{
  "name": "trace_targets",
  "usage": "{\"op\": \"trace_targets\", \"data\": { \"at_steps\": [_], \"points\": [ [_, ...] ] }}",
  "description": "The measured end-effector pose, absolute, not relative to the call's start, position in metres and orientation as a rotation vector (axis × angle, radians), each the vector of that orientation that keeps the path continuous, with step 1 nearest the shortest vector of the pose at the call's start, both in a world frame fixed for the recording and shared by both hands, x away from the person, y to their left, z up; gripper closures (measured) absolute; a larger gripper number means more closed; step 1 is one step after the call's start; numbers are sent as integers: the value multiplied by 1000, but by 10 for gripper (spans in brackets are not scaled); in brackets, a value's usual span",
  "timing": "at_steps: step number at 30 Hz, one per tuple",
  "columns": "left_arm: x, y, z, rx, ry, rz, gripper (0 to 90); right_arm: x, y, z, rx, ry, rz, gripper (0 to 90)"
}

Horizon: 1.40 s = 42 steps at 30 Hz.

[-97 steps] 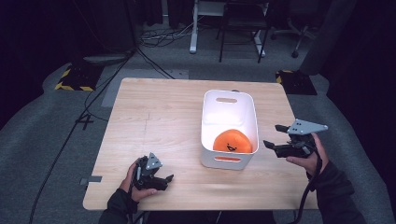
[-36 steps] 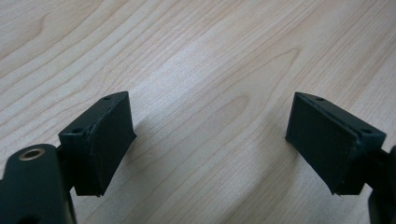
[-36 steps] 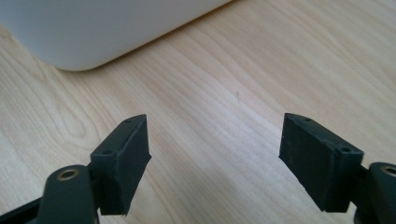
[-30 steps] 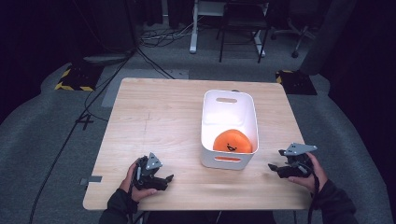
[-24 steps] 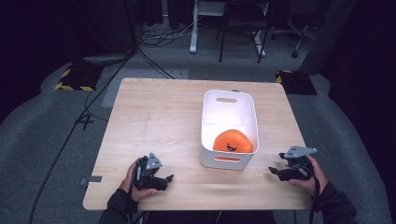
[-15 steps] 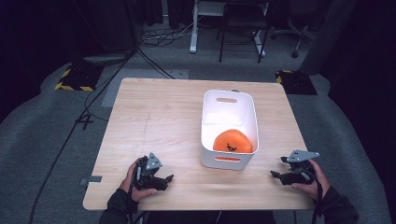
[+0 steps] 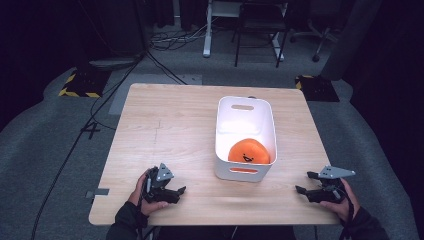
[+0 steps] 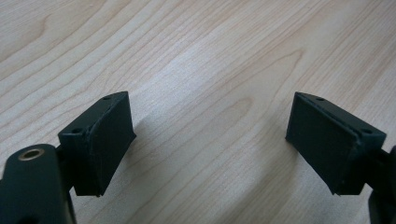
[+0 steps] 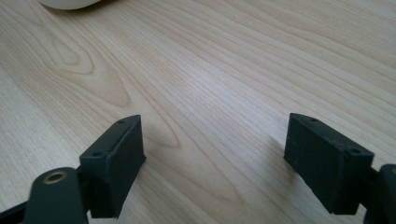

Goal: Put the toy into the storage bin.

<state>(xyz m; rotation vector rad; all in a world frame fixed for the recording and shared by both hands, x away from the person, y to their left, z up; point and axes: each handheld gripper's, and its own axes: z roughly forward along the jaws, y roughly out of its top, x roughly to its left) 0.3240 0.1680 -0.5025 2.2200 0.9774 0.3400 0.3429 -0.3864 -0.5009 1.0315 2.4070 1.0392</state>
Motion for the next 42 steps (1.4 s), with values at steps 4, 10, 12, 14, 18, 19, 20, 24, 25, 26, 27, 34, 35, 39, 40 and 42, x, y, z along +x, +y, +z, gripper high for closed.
{"op": "trace_targets", "data": {
  "at_steps": [4, 10, 12, 14, 18, 19, 20, 24, 25, 26, 27, 34, 35, 39, 40, 42],
  "points": [
    [325, 168, -502, 2221, 972, 344, 150, 338, -391, -503, 1043, 2379, 1059, 199],
    [325, 168, -502, 2222, 972, 344, 150, 336, -393, -503, 1044, 2376, 1059, 199],
    [325, 168, -502, 2226, 967, 353, 149, 336, -393, -503, 1045, 2375, 1060, 199],
    [326, 167, -502, 2218, 977, 346, 148, 336, -393, -503, 1049, 2374, 1061, 199],
    [326, 167, -503, 2217, 975, 342, 148, 336, -393, -503, 1036, 2378, 1057, 199],
    [325, 167, -503, 2216, 977, 356, 148, 336, -394, -503, 1032, 2380, 1053, 198],
    [325, 167, -503, 2216, 977, 356, 149, 336, -394, -503, 1032, 2380, 1053, 198],
    [325, 167, -503, 2216, 979, 358, 149, 336, -393, -503, 1049, 2377, 1063, 197],
    [325, 167, -503, 2217, 978, 350, 149, 336, -393, -503, 1048, 2377, 1063, 196],
    [325, 167, -503, 2215, 979, 358, 149, 336, -393, -503, 1046, 2378, 1063, 195],
    [325, 167, -502, 2217, 979, 351, 149, 336, -393, -503, 1047, 2379, 1063, 194],
    [326, 167, -503, 2216, 977, 343, 148, 336, -393, -503, 1046, 2379, 1062, 194],
    [326, 167, -503, 2216, 977, 343, 148, 336, -393, -503, 1046, 2379, 1062, 194],
    [326, 167, -503, 2216, 977, 343, 148, 336, -393, -503, 1046, 2379, 1062, 194],
    [326, 167, -503, 2216, 977, 343, 148, 336, -393, -503, 1046, 2379, 1062, 194],
    [326, 167, -503, 2216, 977, 343, 148, 336, -393, -503, 1046, 2379, 1062, 194]
  ]
}}
